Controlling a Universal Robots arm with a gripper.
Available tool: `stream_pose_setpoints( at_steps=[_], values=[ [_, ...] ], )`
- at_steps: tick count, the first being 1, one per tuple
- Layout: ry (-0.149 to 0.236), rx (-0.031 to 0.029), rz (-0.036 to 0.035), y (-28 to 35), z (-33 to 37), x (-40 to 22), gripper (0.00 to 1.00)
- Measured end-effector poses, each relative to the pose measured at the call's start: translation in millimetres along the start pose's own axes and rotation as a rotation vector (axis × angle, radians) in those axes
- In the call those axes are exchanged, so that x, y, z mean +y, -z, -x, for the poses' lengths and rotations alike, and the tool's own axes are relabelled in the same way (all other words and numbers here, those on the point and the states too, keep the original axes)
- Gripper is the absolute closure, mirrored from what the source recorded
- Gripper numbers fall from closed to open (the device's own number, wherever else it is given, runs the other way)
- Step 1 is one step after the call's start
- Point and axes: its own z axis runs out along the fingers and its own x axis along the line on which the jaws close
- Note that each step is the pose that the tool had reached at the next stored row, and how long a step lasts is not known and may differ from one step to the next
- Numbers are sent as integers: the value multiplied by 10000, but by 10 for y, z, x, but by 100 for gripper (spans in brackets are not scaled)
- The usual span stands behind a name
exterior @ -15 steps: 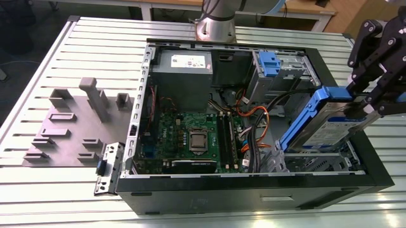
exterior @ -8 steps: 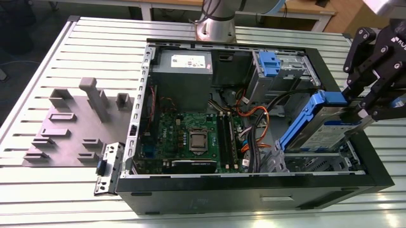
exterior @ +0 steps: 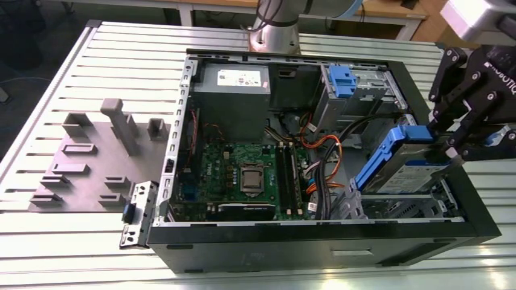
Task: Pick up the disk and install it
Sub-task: 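Insert the disk into the insertion slot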
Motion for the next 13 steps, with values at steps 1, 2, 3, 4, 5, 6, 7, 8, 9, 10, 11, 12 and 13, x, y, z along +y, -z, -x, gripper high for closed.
stream_pose_setpoints(
  at_steps=[1,2,3,4,5,6,7,8,9,10,11,12,13],
  values=[
    [-4,0,0,-20,-1,0,65],
    [-8,1,0,-37,-2,0,65],
    [-12,1,0,-55,-2,0,65],
    [-15,1,-1,-73,-3,0,65],
    [-19,1,0,-91,-4,-1,65],
    [-23,0,-1,-109,-5,-1,65],
    [-27,-1,-1,-128,-6,-1,65],
    [-32,1,-1,-146,-7,-1,65],
    [-35,0,-1,-164,-8,-1,65],
    [-39,0,-1,-182,-10,-1,65],
    [-41,0,-1,-200,-12,-1,65],
    [-44,0,-1,-218,-13,-2,65],
    [-47,-1,-1,-236,-15,-2,65]
  ],
)
